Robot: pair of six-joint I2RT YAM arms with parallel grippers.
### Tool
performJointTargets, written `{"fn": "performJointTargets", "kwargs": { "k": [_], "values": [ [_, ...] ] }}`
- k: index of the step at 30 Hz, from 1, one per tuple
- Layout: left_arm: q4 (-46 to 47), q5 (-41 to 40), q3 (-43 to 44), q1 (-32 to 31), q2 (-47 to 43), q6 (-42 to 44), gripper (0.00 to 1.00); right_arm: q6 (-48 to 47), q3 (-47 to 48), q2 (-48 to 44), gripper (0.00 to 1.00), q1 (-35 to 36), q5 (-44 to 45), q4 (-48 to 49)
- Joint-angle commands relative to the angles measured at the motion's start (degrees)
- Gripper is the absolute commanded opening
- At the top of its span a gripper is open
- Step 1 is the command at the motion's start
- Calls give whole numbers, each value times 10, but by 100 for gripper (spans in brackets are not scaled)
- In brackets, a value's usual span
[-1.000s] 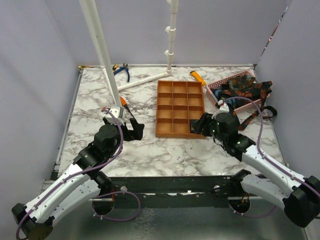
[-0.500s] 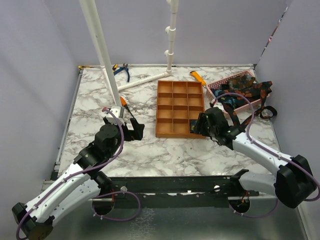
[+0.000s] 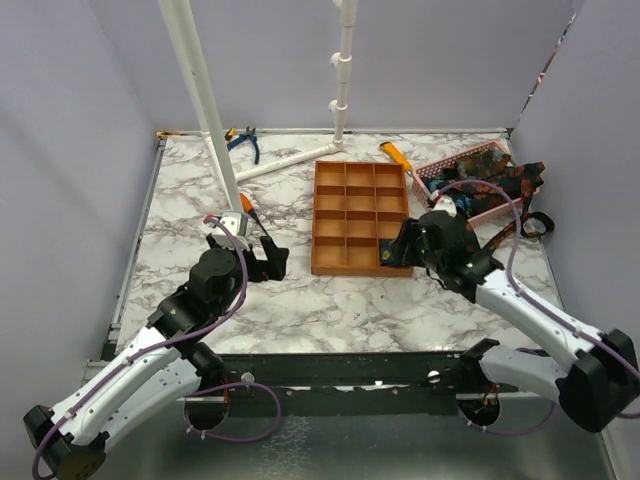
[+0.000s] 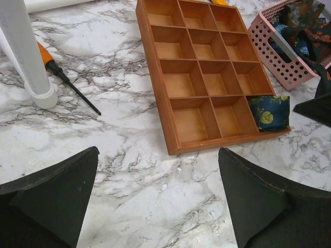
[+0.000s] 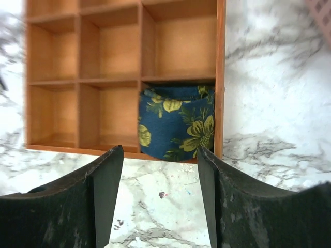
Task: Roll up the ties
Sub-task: Reset both arms
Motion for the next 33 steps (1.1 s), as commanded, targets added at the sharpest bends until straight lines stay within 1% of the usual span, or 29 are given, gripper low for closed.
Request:
{"fn": "performJointTargets", "kwargs": {
  "k": [1,3,4,6,7,8,10,11,13,15,20,24,25,27,29,31,32,33],
  "values": [
    [-6,-16,-4,2,-2,-3,99,-49,31,-110,65,0,50,-50],
    [-7,-25,-1,2,4,-7,99,-71,60,-149,68,0,37,-78],
    [-9,-32,2,2,8,-11,99,-73,69,-166,73,0,31,-84],
    [-13,-50,11,2,16,-23,99,-56,84,-192,94,0,28,-93],
    [-16,-64,16,2,20,-29,99,-31,89,-202,99,0,35,-100],
    [-18,-82,22,2,25,-38,99,-20,93,-213,99,0,25,-101],
    [-25,-120,35,2,39,-53,99,-30,88,-233,100,0,-11,-83],
    [-33,-135,44,2,49,-61,99,-26,81,-243,99,0,-16,-74],
    [-52,-163,65,2,71,-90,99,-20,66,-260,100,0,-8,-56],
    [-77,-189,86,2,93,-139,99,-17,51,-275,100,0,9,-41],
    [-165,-221,127,2,129,-280,99,-10,20,-298,100,0,55,-10],
    [-169,-213,114,2,90,-306,99,0,19,-293,100,0,55,-8],
    [-167,-212,114,2,83,-299,99,0,21,-288,100,0,54,-12],
    [-160,-184,128,2,92,-253,99,-1,27,-281,99,0,56,-19],
    [-159,-139,155,2,122,-173,99,-4,29,-277,100,0,63,-19],
    [-158,-110,184,2,156,-65,99,-27,27,-280,100,0,85,-5],
    [-163,-128,193,2,168,-45,99,-38,21,-285,100,0,107,7],
    [-163,-159,191,2,173,-49,99,-48,10,-294,100,0,134,24]
  ]
}}
